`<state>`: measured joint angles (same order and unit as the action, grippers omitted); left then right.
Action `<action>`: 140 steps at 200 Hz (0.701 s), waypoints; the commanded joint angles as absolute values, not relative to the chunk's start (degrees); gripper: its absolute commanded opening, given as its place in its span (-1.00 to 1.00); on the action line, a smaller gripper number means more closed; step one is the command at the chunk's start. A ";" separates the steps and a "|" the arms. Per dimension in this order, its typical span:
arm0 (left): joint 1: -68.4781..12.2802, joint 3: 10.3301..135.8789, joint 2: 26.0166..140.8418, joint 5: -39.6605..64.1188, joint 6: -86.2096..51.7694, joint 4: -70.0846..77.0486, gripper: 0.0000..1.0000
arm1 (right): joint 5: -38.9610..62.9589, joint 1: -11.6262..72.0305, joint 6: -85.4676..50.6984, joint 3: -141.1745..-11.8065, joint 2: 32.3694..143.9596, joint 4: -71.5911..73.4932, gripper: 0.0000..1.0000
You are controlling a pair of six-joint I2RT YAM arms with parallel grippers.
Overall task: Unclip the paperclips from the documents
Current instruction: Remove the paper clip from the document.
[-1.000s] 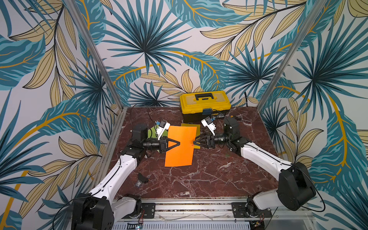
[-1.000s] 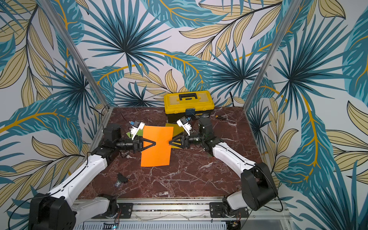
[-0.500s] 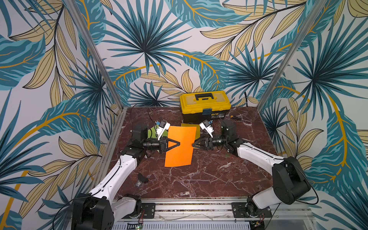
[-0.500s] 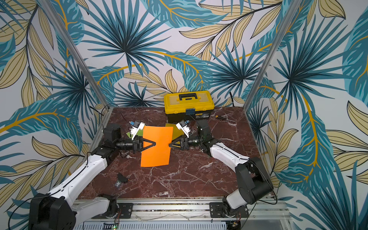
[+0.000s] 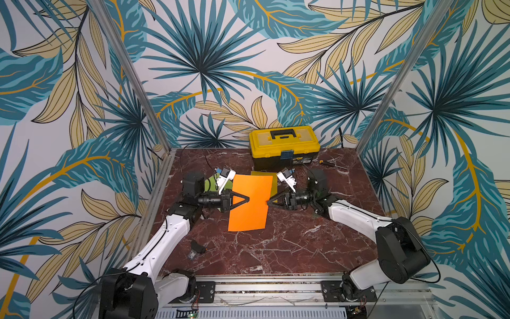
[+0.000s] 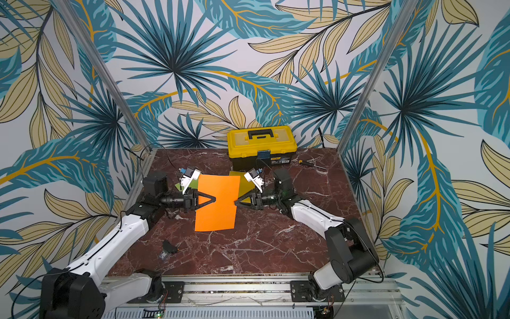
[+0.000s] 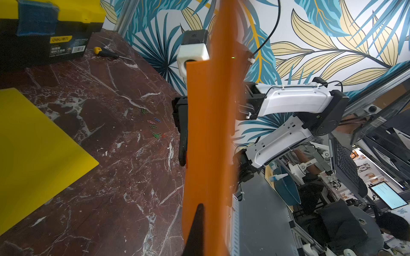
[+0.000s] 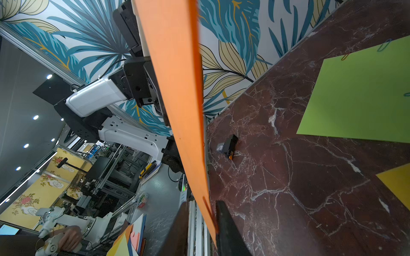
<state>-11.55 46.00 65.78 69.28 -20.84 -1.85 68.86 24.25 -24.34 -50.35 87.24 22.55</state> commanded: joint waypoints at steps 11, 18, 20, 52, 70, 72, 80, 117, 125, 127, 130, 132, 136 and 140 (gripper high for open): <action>-10.98 46.51 64.96 69.39 -19.85 -0.79 -1.00 | 69.72 24.45 -24.04 -49.13 84.96 23.14 -0.62; -10.98 46.39 64.95 69.43 -19.83 -0.79 -1.00 | 69.61 24.48 -23.91 -49.11 84.71 22.87 -0.63; -10.96 46.34 64.91 69.43 -19.90 -0.79 -1.00 | 69.61 24.45 -23.84 -49.06 84.55 22.79 -0.63; -10.97 45.97 64.69 69.37 -19.82 -0.79 -1.00 | 69.00 24.40 -23.49 -49.11 83.20 22.04 -0.65; -10.90 45.80 64.56 69.43 -19.82 -0.79 -1.00 | 68.66 24.36 -23.53 -49.28 82.74 21.82 -0.66; -10.90 45.75 64.52 69.43 -19.85 -0.79 -1.00 | 68.65 24.35 -23.53 -49.30 82.71 21.80 -0.66; -10.85 45.79 64.51 69.36 -19.84 -0.79 -1.00 | 68.64 24.39 -23.56 -49.31 82.62 21.73 -0.67; -10.70 45.55 64.14 69.26 -19.81 -0.79 -1.00 | 68.95 24.42 -22.92 -49.22 82.03 20.14 -0.74; -10.68 45.41 63.99 69.17 -19.78 -0.79 -1.00 | 68.94 24.39 -22.59 -49.09 81.79 19.51 -0.75; -10.67 45.43 63.99 69.17 -19.80 -0.79 -1.00 | 68.91 24.40 -22.46 -49.05 81.75 19.27 -0.76; -10.64 45.39 63.94 69.15 -19.83 -0.79 -1.00 | 68.91 24.41 -22.26 -49.04 81.60 18.96 -0.76; -10.59 45.43 63.91 69.16 -19.86 -0.79 -1.00 | 68.91 24.41 -22.07 -49.04 81.57 18.74 -0.76; -10.56 45.36 63.90 69.11 -19.86 -0.79 -1.00 | 68.87 24.39 -21.78 -49.04 81.40 18.25 -0.76; -10.60 45.35 63.89 69.17 -19.84 -0.79 -1.00 | 68.83 24.35 -21.39 -49.05 81.31 17.77 -0.77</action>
<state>-11.29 46.00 65.47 69.25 -20.84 -1.85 68.79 24.25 -23.73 -50.09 83.44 20.67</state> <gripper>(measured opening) 0.048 0.122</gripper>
